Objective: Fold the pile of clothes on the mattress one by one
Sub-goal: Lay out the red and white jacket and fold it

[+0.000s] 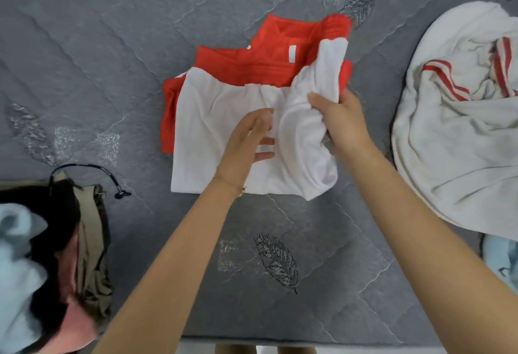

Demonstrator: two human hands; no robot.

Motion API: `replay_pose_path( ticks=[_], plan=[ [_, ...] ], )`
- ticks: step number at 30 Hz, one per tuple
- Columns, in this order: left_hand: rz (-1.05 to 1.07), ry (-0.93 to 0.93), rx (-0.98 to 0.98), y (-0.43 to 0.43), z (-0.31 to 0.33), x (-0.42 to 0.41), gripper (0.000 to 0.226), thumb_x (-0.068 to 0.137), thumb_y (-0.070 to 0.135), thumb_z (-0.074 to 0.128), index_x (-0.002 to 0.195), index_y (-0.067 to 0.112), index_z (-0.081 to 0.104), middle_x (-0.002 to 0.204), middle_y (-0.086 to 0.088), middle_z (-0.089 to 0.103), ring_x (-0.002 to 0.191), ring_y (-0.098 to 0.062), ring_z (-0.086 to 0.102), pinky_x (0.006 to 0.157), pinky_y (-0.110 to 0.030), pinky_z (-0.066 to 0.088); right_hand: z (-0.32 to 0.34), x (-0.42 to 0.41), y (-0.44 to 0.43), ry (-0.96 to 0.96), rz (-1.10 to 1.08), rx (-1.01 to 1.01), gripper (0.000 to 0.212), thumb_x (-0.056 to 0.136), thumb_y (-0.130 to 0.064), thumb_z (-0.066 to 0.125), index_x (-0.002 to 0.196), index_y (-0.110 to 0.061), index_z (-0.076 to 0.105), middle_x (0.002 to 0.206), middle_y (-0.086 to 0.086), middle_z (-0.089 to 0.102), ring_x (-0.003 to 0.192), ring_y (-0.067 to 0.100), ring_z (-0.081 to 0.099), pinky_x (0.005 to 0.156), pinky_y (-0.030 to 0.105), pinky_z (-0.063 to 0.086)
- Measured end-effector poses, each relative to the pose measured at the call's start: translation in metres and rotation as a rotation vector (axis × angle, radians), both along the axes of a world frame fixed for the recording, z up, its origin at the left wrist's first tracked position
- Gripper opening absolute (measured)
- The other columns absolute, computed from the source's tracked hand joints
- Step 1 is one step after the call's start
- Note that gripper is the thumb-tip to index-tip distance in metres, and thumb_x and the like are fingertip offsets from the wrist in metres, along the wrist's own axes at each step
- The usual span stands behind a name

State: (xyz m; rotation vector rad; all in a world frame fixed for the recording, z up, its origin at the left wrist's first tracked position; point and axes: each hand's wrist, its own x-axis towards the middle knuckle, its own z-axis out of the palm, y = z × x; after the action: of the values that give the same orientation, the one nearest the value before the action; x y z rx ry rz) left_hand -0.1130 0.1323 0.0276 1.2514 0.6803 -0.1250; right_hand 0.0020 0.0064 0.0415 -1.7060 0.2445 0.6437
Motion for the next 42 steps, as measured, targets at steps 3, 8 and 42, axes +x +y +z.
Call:
replay_pose_path(
  ticks=[3, 8, 42],
  plan=[
    [-0.039, 0.026, -0.03, 0.037, 0.006, -0.009, 0.052, 0.08, 0.062, 0.053, 0.126, 0.038, 0.051, 0.121, 0.011, 0.06, 0.105, -0.007, 0.063, 0.079, -0.025, 0.055, 0.007, -0.02, 0.049, -0.003, 0.12, -0.013, 0.019, 0.094, -0.005, 0.054, 0.111, 0.001, 0.058, 0.109, 0.026, 0.065, 0.087, 0.025, 0.062, 0.083, 0.045, 0.054],
    [-0.077, 0.083, 0.326, 0.076, -0.01, -0.019, 0.048, 0.088, 0.017, 0.066, 0.131, 0.02, 0.046, 0.107, 0.019, 0.056, 0.091, 0.011, 0.056, 0.073, -0.007, 0.049, 0.014, -0.037, 0.102, 0.219, 0.277, 0.162, 0.028, 0.103, -0.036, 0.038, 0.122, -0.02, 0.052, 0.114, 0.002, 0.064, 0.094, 0.018, 0.064, 0.082, 0.032, 0.055],
    [-0.475, 0.041, 1.515, 0.039, -0.071, -0.106, 0.038, 0.094, 0.03, 0.05, 0.129, 0.019, 0.06, 0.144, -0.012, 0.047, 0.136, -0.037, 0.039, 0.106, -0.061, 0.033, -0.087, 0.066, 0.145, -0.659, 1.169, -0.904, 0.104, 0.07, -0.072, 0.065, 0.152, -0.032, 0.015, 0.15, 0.002, 0.039, 0.133, 0.029, 0.032, 0.107, 0.047, 0.019]
  ],
)
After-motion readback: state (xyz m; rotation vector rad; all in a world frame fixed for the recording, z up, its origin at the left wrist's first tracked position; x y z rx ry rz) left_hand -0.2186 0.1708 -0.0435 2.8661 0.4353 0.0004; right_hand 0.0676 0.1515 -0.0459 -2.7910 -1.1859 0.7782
